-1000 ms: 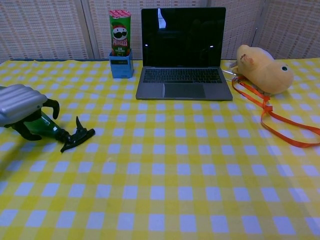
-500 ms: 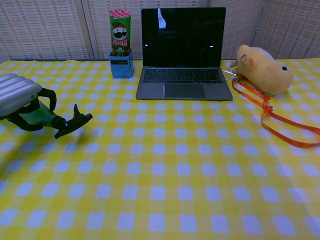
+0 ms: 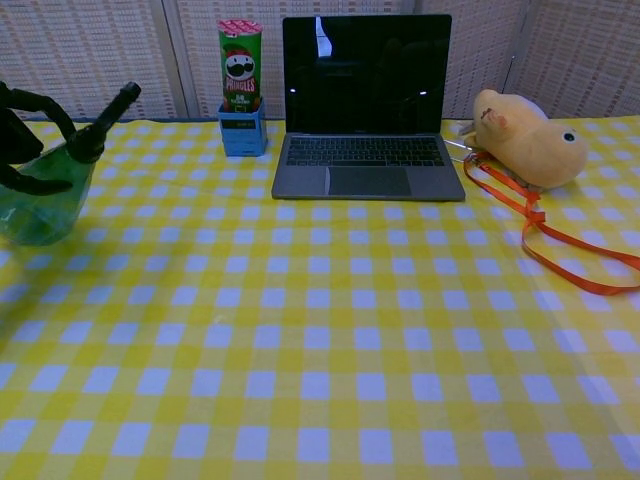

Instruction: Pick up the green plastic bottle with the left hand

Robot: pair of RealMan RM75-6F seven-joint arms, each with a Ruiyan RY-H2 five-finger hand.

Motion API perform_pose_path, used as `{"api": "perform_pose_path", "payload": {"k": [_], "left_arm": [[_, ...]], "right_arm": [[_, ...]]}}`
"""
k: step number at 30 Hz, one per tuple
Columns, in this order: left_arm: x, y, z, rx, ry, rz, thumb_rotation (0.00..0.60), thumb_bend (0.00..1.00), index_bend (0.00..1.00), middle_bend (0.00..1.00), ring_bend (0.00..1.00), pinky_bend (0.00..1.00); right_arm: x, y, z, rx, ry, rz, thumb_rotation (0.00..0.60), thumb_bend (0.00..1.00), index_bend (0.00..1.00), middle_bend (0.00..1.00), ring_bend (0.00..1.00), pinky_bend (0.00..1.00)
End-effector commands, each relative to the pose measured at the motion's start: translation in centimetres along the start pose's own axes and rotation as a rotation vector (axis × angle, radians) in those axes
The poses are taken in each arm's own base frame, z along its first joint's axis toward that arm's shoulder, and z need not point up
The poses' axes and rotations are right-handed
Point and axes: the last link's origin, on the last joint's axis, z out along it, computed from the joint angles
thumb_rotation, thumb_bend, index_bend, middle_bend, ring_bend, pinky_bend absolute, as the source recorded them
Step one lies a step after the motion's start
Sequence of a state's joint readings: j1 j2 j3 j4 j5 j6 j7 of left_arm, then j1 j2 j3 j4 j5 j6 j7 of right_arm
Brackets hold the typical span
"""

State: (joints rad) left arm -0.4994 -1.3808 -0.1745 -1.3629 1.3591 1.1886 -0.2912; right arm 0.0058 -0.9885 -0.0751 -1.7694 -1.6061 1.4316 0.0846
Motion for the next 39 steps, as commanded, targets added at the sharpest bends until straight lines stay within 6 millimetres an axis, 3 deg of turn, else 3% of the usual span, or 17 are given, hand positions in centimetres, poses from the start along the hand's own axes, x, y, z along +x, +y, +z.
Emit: {"api": "perform_pose_path", "payload": {"k": [1,4,8,17,29,34,39], "left_arm": [[4.6,0.1,0.4,0.058,0.028,-0.341,0.600,0.44,0.62,1.00,1.00,1.00],[6.3,0.3,0.2,0.073,0.018,-0.449,0.600,0.45,0.62,1.00,1.00,1.00],[7.0,0.4,-0.3,0.092,0.004,-0.527,0.600,0.46,0.63,1.00,1.00,1.00],[6.2,-0.3,-0.9,0.185,-0.133,-0.701,0.600,0.47,0.63,1.00,1.00,1.00],[4.7,-1.9,-1.1,0.192,-0.111,-0.680,0.600,0.47,0.63,1.00,1.00,1.00],[4.6,-2.0,-1.2,0.172,-0.109,-0.683,0.600,0.26,0.58,1.00,1.00,1.00],[4.4,-2.4,-1.3,0.168,-0.106,-0.686,0.600,0.24,0.57,1.00,1.00,1.00]], "right_arm": [[0.0,0.0,-0.1,-0.002,0.008,0.000,0.600,0.35,0.00,0.00,0.00,0.00],[0.0,0.0,0.0,-0.006,0.007,-0.001,0.600,0.35,0.00,0.00,0.00,0.00],[-0.3,-0.1,0.2,-0.006,-0.004,-0.004,0.600,0.35,0.00,0.00,0.00,0.00],[-0.3,-0.2,0.1,-0.004,0.000,-0.004,0.600,0.35,0.00,0.00,0.00,0.00],[-0.3,-0.2,0.1,-0.004,-0.002,-0.005,0.600,0.36,0.00,0.00,0.00,0.00],[-0.4,-0.2,0.2,-0.007,-0.003,-0.007,0.600,0.35,0.00,0.00,0.00,0.00],[-0.4,-0.2,0.2,-0.006,-0.005,-0.007,0.600,0.35,0.00,0.00,0.00,0.00]]}}
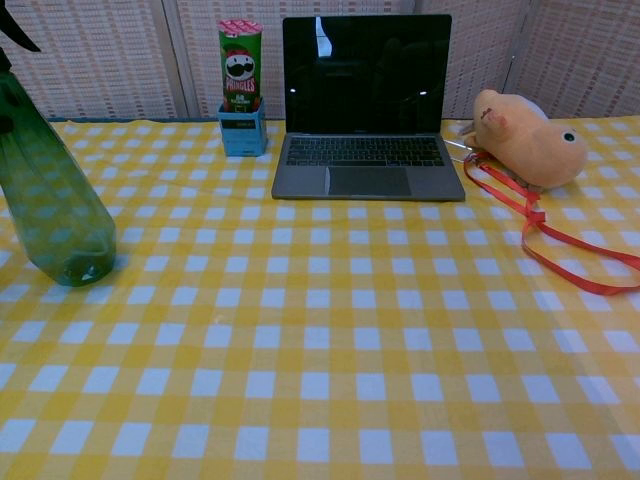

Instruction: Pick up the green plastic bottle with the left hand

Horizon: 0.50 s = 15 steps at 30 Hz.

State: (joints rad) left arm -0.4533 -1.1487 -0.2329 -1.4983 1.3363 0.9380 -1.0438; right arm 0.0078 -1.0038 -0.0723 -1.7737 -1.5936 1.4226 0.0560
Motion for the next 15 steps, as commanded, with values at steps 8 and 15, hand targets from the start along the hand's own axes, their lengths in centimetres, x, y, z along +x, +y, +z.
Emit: {"api": "perform_pose_path", "payload": {"k": [8,15], "left_arm": [[-0.04,-0.70,-0.07,0.004,-0.016,-0.002,0.600,0.19,0.43,1.00,1.00,1.00],[0.16,-0.65,-0.21,-0.024,-0.013,0.001,0.600,0.15,0.25,1.00,1.00,1.00]], "right_arm": [[0.02,-0.01,-0.04,0.002,0.000,0.001,0.600,0.35,0.00,0.00,0.00,0.00],[0.03,-0.04,-0.07,0.003,0.002,0.001,0.600,0.35,0.00,0.00,0.00,0.00]]}}
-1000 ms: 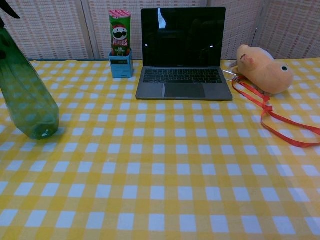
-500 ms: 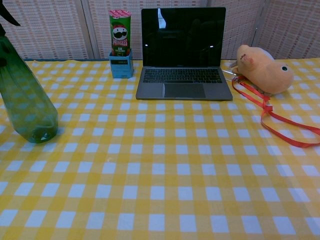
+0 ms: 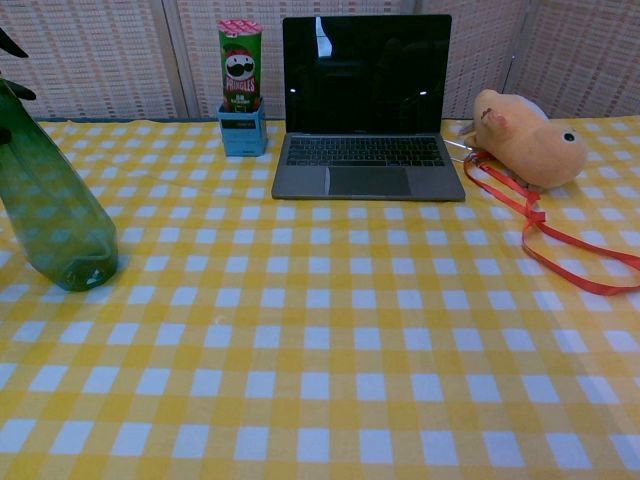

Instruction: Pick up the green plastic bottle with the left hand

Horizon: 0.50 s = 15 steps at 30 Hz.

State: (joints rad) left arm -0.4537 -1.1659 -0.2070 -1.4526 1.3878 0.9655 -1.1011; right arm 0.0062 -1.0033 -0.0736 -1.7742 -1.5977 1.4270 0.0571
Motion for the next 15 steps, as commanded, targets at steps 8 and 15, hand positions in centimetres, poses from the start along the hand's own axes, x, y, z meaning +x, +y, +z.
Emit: {"api": "perform_pose_path", "payload": {"k": [8,15], "left_arm": [[1.2,-0.2,-0.8,-0.017,0.012,0.057,0.600,0.14,0.14,1.00,1.00,1.00],[5.6,-1.8,-3.2,-0.043,0.131,0.324,0.600,0.12,0.07,1.00,1.00,1.00]], "right_arm": [[0.1,0.0,0.0,0.003,0.000,0.001,0.600,0.35,0.00,0.00,0.00,0.00],[0.2,0.0,-0.2,0.004,0.003,0.002,0.600,0.35,0.00,0.00,0.00,0.00]]}}
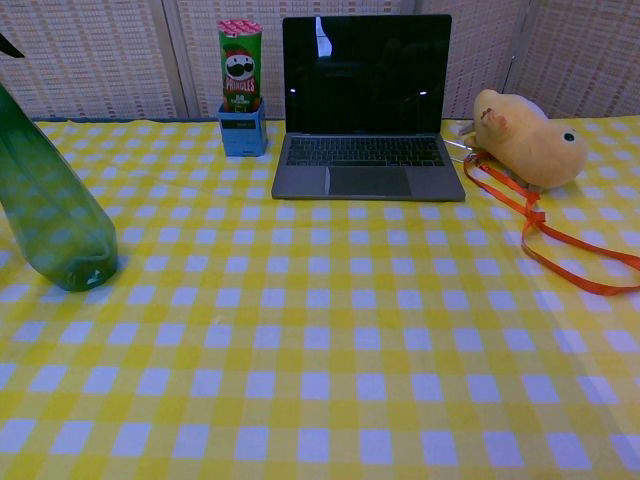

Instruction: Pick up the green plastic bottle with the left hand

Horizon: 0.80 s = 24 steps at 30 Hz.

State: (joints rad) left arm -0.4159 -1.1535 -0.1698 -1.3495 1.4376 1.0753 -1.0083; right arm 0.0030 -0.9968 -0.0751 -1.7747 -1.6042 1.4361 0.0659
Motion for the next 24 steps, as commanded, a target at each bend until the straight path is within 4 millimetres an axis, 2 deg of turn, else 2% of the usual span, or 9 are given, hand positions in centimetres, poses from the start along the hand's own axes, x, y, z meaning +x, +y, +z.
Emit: {"api": "perform_pose_path", "payload": {"k": [1,3,5,7,9,12,15,19,24], "left_arm": [[2.8,-1.7,-2.1,-0.007,0.080,0.155,0.600,0.12,0.08,1.00,1.00,1.00],[3.9,-2.2,-3.5,-0.019,0.130,0.225,0.600,0.12,0.16,0.99,0.98,1.00],[4.0,-2.8,-5.4,-0.017,0.153,0.290,0.600,0.11,0.29,0.81,0.82,0.94],[3.6,-3.3,-7.4,-0.008,0.143,0.390,0.600,0.11,0.37,0.38,0.38,0.52],[3.0,-3.6,-8.8,-0.002,0.153,0.513,0.600,0.11,0.36,0.22,0.16,0.21],[1.7,-4.3,-11.5,0.099,0.149,0.748,0.600,0.11,0.27,0.07,0.02,0.01],[-0.4,-3.3,-12.9,0.135,0.146,0.918,0.600,0.11,0.16,0.00,0.00,0.00],[-2.6,-1.7,-13.6,0.085,0.114,0.974,0.600,0.11,0.14,0.00,0.00,0.00],[-2.9,-1.6,-13.7,0.092,0.103,0.990,0.600,0.11,0.14,0.00,0.00,0.00]], "right_arm": [[-0.1,0.0,0.0,0.004,-0.006,0.000,0.600,0.35,0.00,0.00,0.00,0.00],[-0.1,-0.1,0.0,0.006,-0.008,-0.001,0.600,0.35,0.00,0.00,0.00,0.00],[-0.2,-0.1,0.1,0.005,-0.008,-0.003,0.600,0.35,0.00,0.00,0.00,0.00],[-0.3,-0.2,0.1,0.006,-0.013,-0.005,0.600,0.35,0.00,0.00,0.00,0.00],[-0.5,-0.3,0.2,0.009,-0.022,-0.007,0.600,0.35,0.00,0.00,0.00,0.00],[-0.9,-0.5,0.2,0.020,-0.043,-0.011,0.600,0.35,0.00,0.00,0.00,0.00],[-1.0,-0.6,0.2,0.027,-0.046,-0.016,0.600,0.35,0.00,0.00,0.00,0.00],[-1.1,-0.8,0.1,0.036,-0.045,-0.018,0.600,0.35,0.00,0.00,0.00,0.00],[-1.1,-1.0,-0.1,0.048,-0.046,-0.020,0.600,0.36,0.00,0.00,0.00,0.00]]}}
